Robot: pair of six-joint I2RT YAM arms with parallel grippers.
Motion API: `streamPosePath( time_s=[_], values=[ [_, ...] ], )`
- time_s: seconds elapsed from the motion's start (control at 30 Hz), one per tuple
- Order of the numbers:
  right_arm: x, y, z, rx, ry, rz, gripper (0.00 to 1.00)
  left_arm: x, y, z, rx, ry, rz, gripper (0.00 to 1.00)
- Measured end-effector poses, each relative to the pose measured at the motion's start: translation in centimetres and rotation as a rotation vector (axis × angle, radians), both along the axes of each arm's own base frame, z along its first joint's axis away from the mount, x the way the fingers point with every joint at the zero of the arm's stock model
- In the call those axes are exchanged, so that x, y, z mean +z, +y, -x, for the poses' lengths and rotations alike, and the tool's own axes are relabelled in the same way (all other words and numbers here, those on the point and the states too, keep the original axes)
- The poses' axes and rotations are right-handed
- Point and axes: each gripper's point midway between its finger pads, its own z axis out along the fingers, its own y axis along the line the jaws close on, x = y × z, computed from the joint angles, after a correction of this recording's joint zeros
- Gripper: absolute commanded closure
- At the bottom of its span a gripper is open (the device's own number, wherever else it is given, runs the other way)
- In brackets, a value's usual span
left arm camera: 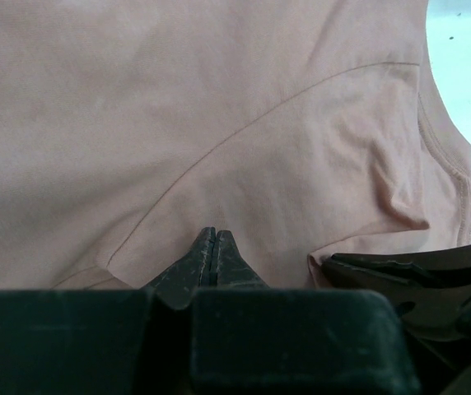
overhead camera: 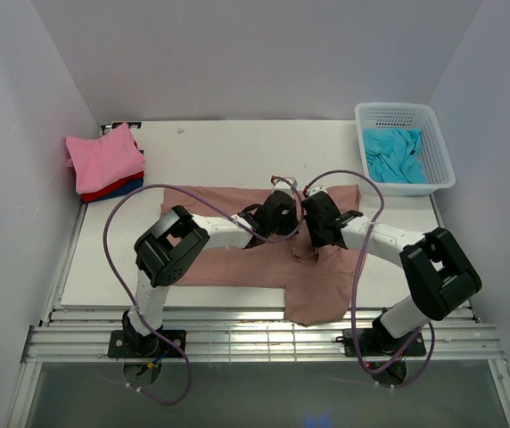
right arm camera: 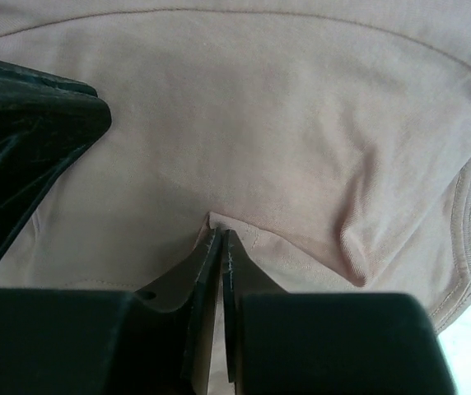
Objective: Fold and stack the t-shirts
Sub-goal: Fold the flattened tshirt in 1/3 of the way
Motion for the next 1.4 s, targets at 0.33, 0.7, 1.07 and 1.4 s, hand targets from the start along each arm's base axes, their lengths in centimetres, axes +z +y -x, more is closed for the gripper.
streamPosePath(
  time_s=[0.33,0.7,1.07,1.4],
  values=[
    [2.4,-1.5,1.5,-0.033,-0.008,0.014,0.92,-0.3,0.0,0.4,-0.008,0.004,-0.007,1.0],
    [1.7,-4.4,6.7,-0.11,0.151,0.106,0.91,-0.7,0.1,0.8,-0.013,0.01,-0.005,1.0],
    [3.8,-5.2,10.4,-0.159,0.167,0.161,0.73,-1.1,0.7,1.2,-0.014,0.011,-0.017,1.0],
    [7.2,-0.5,5.5,-0.079,-0.062,-0.053,0.92,1.7,0.8,1.0,-0.018,-0.039,0.009,1.0]
  ],
)
